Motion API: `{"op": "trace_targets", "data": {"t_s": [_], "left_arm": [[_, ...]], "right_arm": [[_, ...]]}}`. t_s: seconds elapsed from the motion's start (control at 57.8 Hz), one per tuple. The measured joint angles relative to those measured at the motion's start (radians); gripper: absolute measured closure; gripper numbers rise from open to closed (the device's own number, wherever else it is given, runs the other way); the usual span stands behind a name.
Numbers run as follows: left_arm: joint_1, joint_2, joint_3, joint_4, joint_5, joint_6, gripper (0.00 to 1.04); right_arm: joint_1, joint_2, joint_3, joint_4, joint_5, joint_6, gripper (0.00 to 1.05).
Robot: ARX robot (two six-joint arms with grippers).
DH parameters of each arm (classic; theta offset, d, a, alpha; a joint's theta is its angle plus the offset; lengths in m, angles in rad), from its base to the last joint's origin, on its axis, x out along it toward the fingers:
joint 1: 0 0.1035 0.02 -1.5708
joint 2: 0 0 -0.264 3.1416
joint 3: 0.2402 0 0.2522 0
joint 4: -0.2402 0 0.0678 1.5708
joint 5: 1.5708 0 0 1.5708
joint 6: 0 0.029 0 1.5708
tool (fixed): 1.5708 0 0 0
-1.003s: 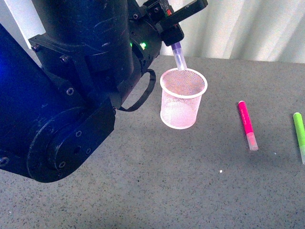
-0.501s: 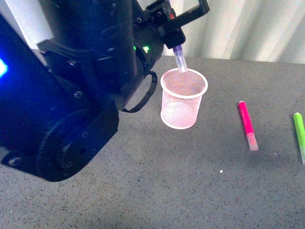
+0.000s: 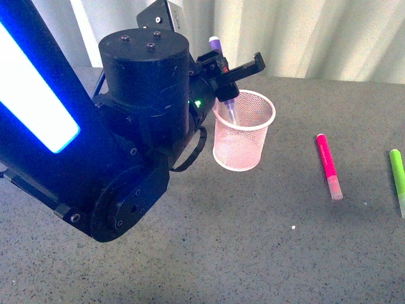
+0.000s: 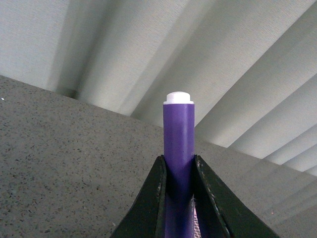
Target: Insert purple and pink pens into pink cup
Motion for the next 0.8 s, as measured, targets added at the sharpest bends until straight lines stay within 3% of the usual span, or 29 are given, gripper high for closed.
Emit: {"op": "trace_targets", "data": {"t_s": [0.086, 0.605, 0.795], "left_arm": [[-0.002, 0.000, 0.000, 0.000, 0.000, -0.003, 0.91], [-0.009, -0.028, -0.014, -0.008, -0.007, -0.005, 0.05], [0.023, -0.089, -0.029, -0.100, 0.006, 0.011, 0.07]], "right_arm": [[0.000, 0.000, 0.000, 0.000, 0.000, 0.000, 0.07], [0.000, 0.000, 0.000, 0.000, 0.000, 0.000, 0.07], [0.000, 0.000, 0.000, 0.000, 0.000, 0.000, 0.07]]}}
